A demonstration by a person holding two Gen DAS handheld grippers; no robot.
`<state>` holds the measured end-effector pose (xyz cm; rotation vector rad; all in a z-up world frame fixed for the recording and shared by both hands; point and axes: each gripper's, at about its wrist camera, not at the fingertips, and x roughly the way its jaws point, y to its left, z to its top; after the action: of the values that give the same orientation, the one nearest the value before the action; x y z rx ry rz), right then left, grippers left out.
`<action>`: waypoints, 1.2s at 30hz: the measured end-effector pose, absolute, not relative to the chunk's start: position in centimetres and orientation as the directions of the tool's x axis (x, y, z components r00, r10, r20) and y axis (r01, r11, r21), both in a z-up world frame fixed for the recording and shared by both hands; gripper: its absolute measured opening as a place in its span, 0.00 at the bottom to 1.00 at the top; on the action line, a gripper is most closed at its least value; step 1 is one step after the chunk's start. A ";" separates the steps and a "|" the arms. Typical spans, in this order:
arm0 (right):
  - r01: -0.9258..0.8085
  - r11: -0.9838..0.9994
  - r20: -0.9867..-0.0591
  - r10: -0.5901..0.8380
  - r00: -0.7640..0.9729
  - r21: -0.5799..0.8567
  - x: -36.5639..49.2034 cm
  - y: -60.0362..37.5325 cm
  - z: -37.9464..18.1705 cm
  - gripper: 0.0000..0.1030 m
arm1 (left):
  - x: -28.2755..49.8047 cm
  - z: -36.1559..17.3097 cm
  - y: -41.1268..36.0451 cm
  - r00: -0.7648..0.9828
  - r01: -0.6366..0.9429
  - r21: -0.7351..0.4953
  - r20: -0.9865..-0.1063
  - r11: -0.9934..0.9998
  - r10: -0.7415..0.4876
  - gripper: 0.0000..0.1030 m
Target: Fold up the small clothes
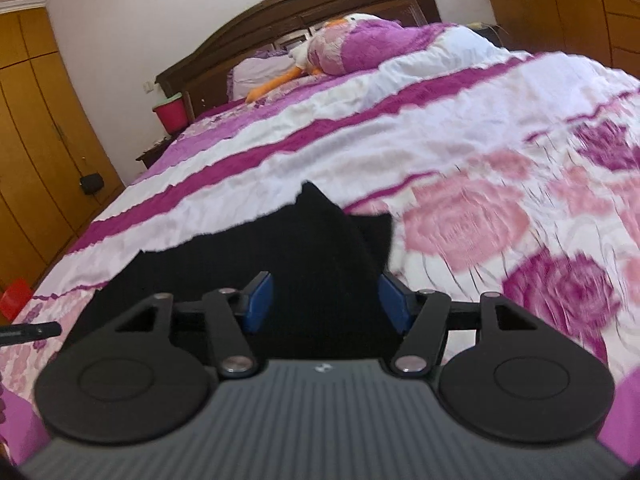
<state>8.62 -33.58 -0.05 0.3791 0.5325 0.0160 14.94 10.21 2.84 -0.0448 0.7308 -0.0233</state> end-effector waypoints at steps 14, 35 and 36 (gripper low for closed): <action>0.167 0.875 -0.509 0.102 0.855 0.455 7.5 -35.3 -4.3 0.60 | 14.4 -1.0 11.2 0.672 -0.040 -0.111 -0.738 0.993 -0.055 0.57; 0.095 0.782 -0.382 0.191 0.904 0.616 10.9 -34.0 -7.4 0.63 | 15.5 -1.7 10.5 0.655 -0.017 -0.088 -0.754 0.996 -0.055 0.65; 0.093 0.779 -0.377 0.193 0.906 0.621 11.0 -33.9 -7.4 0.63 | 15.5 -1.7 10.5 0.654 -0.017 -0.088 -0.754 0.996 -0.055 0.66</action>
<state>11.01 -33.95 -7.42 0.6820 0.4429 0.0558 15.52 10.51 -1.72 -0.0905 0.8576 -0.0216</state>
